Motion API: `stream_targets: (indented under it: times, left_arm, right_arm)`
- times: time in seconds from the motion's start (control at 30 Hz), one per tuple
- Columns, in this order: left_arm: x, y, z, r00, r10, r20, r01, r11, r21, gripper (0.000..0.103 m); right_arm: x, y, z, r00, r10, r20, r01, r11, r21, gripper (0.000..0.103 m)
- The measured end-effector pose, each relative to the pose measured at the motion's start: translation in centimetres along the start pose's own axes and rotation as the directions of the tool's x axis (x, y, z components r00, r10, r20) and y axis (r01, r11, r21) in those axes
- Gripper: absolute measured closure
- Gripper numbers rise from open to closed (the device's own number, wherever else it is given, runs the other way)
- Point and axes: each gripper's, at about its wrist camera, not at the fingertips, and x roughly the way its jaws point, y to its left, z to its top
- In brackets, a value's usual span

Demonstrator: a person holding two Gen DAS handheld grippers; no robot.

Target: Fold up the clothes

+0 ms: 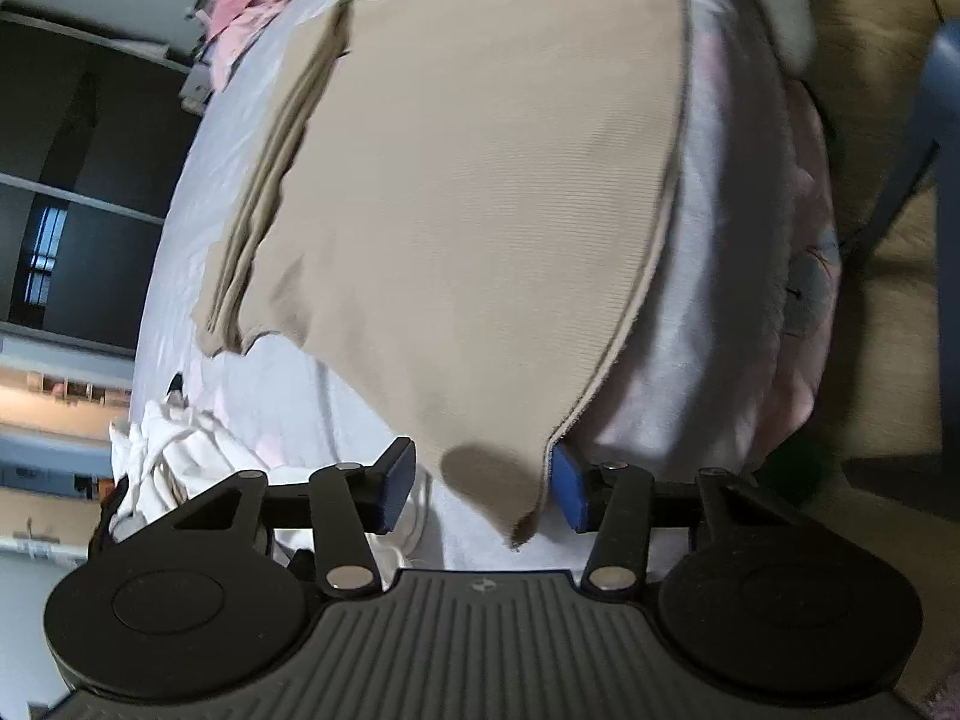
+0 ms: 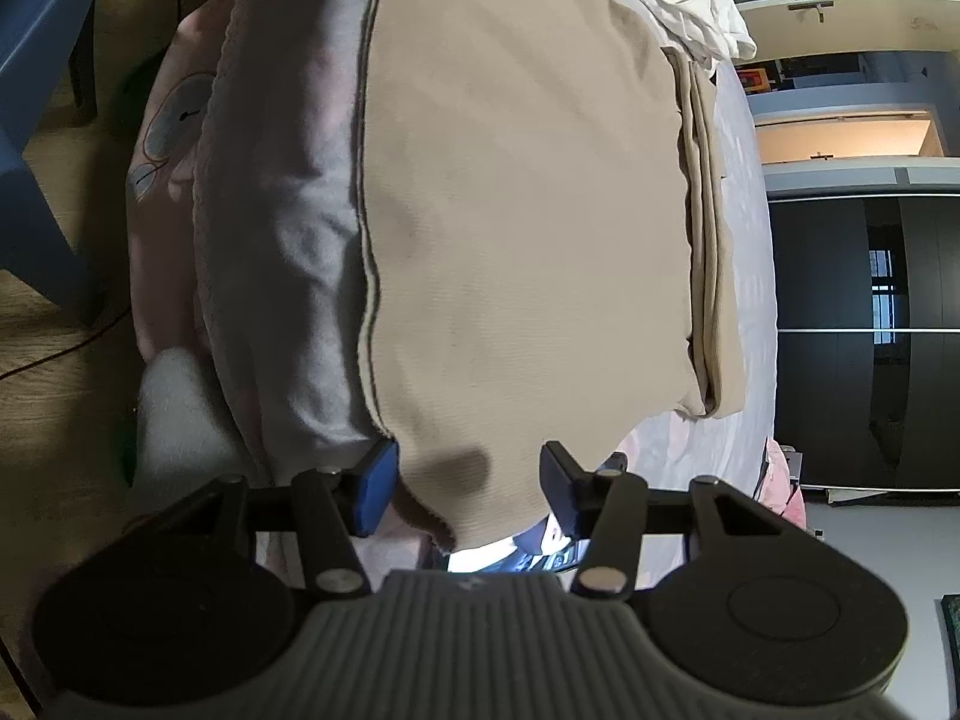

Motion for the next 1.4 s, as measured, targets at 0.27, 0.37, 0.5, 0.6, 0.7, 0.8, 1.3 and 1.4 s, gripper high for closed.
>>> stream_targets:
  times: [0.27,0.37,0.5,0.6,0.7,0.8,1.3,1.4]
  left_arm:
    - [0.2,0.2,0.0,1.000,-0.005,0.003,0.005,1.000,-0.016,0.071]
    - [0.2,0.3,-0.1,1.000,-0.010,0.002,0.010,1.000,-0.023,0.071]
    - [0.6,0.0,0.0,1.000,-0.008,-0.003,0.008,1.000,-0.002,0.071]
    - [0.7,0.1,0.0,1.000,-0.008,-0.002,0.008,1.000,-0.008,0.071]
    - [0.7,0.3,-0.1,1.000,-0.019,-0.001,0.019,1.000,-0.020,0.078]
    - [0.5,0.6,-0.1,0.999,-0.039,0.004,0.039,0.999,-0.037,0.091]
    - [-5.5,11.6,-0.9,0.986,-0.031,0.164,0.102,0.889,-0.447,0.102]
    - [-7.5,12.4,-0.9,0.984,-0.013,0.177,0.093,0.888,-0.450,0.102]
  right_arm:
    - [0.1,1.0,-0.3,1.000,-0.013,0.012,0.014,0.997,-0.070,0.063]
    - [0.0,1.6,-0.5,1.000,0.025,-0.009,-0.026,0.993,-0.113,0.057]
    - [0.2,2.4,-0.7,1.000,0.017,-0.014,-0.019,0.986,-0.166,0.056]
    - [0.3,2.3,-0.5,1.000,-0.020,0.013,0.022,0.985,-0.171,0.058]
    - [0.4,2.0,-0.4,0.997,-0.063,0.033,0.067,0.982,-0.176,0.065]
    - [0.4,2.0,-0.5,0.998,-0.049,0.035,0.055,0.980,-0.192,0.089]
    - [-4.7,-7.4,-1.4,0.968,-0.238,0.078,0.218,0.955,0.201,0.097]
    - [-6.3,-8.8,-1.8,0.962,-0.260,0.082,0.235,0.944,0.230,0.097]
